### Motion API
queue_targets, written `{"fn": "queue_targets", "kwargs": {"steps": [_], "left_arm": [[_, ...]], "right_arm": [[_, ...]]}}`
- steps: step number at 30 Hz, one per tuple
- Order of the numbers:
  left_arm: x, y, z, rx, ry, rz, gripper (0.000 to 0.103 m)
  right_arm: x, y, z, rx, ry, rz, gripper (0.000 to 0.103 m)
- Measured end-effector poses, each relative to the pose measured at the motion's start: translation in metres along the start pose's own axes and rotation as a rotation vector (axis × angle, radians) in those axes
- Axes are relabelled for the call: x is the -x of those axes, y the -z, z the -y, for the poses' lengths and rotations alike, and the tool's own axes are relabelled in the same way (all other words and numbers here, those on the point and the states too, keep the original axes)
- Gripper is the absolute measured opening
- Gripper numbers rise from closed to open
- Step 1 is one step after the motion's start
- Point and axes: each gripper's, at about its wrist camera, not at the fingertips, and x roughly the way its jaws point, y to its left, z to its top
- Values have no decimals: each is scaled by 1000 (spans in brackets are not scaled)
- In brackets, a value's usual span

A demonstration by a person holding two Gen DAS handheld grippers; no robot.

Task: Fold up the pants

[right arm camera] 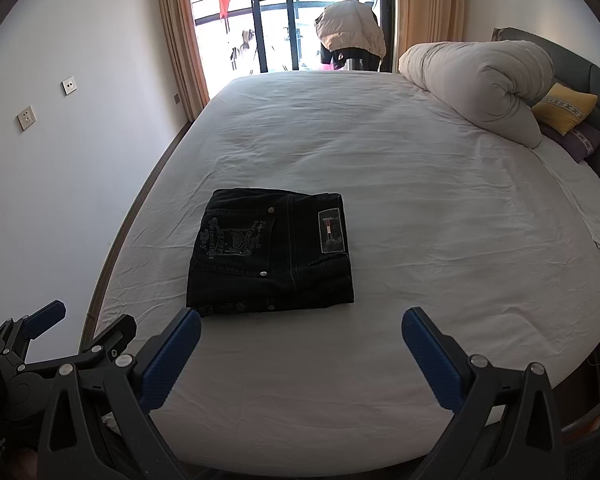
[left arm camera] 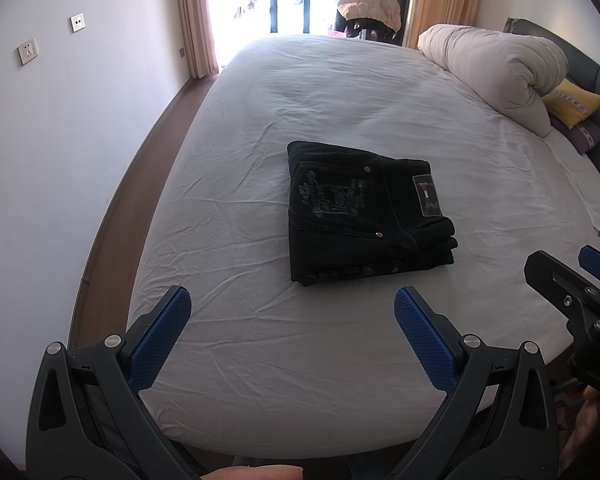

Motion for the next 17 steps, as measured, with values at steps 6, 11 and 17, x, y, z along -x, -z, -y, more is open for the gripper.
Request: {"fn": "queue_targets", "kwargs": {"steps": [6, 11, 17], "left_arm": [[-1, 1, 1, -3, 0, -4, 103], [-3, 2, -1, -1, 1, -7, 103], [-4, 1, -4, -5, -10, 10, 103]], "right_arm": [[1, 0, 0, 1, -1, 0, 103], [1, 0, 0, -1, 0, -3, 103], [2, 3, 1, -2, 0, -7, 103]]}}
